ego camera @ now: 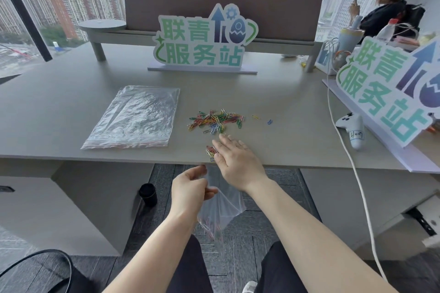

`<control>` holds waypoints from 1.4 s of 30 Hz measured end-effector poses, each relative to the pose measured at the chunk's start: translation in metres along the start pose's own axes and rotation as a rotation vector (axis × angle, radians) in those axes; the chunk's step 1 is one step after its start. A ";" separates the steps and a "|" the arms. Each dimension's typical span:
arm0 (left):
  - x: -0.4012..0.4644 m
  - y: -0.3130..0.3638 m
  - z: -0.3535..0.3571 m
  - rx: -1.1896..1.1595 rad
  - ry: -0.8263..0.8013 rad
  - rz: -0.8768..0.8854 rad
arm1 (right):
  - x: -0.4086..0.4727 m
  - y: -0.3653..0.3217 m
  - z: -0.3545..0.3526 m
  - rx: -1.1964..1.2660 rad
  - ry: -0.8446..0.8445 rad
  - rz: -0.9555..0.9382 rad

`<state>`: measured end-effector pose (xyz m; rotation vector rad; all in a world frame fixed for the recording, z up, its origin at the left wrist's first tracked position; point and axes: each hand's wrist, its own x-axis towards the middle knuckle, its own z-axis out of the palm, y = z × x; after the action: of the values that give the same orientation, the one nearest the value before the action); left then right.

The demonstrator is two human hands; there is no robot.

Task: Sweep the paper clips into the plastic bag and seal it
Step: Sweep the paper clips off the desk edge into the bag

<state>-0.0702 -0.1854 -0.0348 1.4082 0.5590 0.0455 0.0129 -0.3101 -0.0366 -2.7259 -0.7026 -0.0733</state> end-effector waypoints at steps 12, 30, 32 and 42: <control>-0.002 0.003 -0.007 -0.006 0.022 0.005 | -0.030 -0.019 0.009 -0.012 0.059 -0.042; -0.008 0.010 -0.014 0.013 0.036 -0.001 | -0.001 -0.028 0.004 0.154 -0.002 -0.122; -0.008 0.010 -0.015 0.011 0.034 0.003 | -0.003 -0.028 0.008 0.114 -0.008 -0.148; -0.005 0.007 -0.016 0.014 0.035 0.004 | -0.034 -0.032 0.015 0.138 0.167 -0.204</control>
<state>-0.0785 -0.1714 -0.0278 1.4245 0.5867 0.0693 -0.0327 -0.2950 -0.0458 -2.4762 -0.8977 -0.2850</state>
